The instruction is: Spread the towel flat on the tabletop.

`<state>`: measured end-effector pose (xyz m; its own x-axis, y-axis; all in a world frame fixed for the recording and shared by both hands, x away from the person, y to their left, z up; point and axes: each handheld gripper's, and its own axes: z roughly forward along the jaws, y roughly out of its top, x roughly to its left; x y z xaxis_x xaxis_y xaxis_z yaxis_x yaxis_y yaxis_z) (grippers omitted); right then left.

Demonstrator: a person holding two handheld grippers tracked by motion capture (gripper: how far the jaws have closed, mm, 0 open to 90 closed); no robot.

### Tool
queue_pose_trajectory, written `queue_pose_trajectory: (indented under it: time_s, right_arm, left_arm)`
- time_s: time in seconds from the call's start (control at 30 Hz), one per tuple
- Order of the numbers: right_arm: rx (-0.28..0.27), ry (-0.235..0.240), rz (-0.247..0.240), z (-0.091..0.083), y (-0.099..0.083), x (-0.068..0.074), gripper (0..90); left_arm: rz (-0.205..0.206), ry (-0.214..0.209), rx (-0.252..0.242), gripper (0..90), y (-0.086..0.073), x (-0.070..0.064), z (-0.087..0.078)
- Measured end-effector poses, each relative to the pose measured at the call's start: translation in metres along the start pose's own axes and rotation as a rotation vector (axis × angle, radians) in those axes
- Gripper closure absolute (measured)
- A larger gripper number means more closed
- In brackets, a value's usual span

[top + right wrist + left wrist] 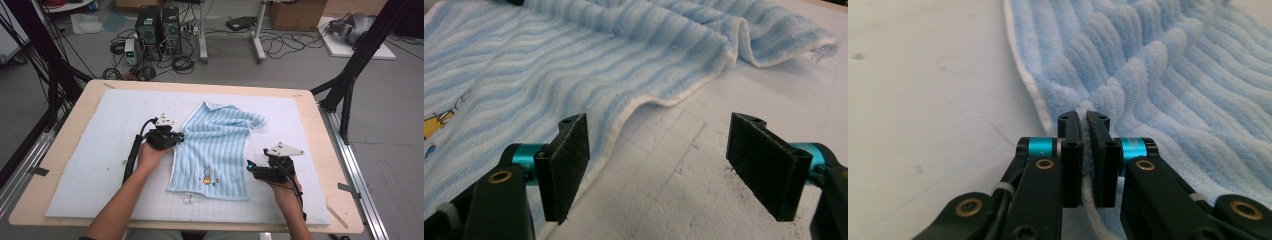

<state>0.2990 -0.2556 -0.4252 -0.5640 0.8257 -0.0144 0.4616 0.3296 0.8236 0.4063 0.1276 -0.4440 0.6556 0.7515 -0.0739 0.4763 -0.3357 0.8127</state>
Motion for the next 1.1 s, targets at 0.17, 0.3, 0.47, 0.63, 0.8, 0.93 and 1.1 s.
queue_pose_trajectory:
  time_s: [0.17, 0.3, 0.47, 0.63, 0.8, 0.93, 1.1]
  right_arm:
    - [0.007, 0.002, 0.001, 0.003, 0.0, 0.001, 24.7]
    - [0.008, 0.009, -0.001, 0.006, 0.0, 0.004, 24.7]
    - [0.01, 0.051, 0.009, 0.012, 0.002, 0.01, 29.8]
    - [0.027, 0.109, -0.03, 0.018, 0.006, 0.023, 47.1]
    - [0.043, 0.131, -0.056, 0.024, 0.007, 0.032, 51.6]
    - [0.054, 0.139, -0.048, 0.026, 0.005, 0.039, 56.3]
    - [0.124, 0.15, -0.052, 0.032, -0.004, 0.05, 65.2]
  left_arm:
    - [-0.032, 0.068, -0.017, 84.8, -0.004, 0.017, -0.01]
    - [-0.093, 0.135, -0.034, 84.9, -0.011, 0.035, -0.018]
    - [-0.149, 0.118, -0.066, 80.0, -0.018, 0.046, -0.022]
    - [-0.187, 0.105, -0.118, 42.1, -0.024, 0.045, -0.034]
    - [-0.163, 0.087, -0.159, 36.8, -0.031, 0.041, -0.055]
    - [-0.148, 0.053, -0.147, 37.0, -0.044, 0.034, -0.068]
    - [-0.11, 0.015, -0.131, 38.4, -0.062, 0.019, -0.085]
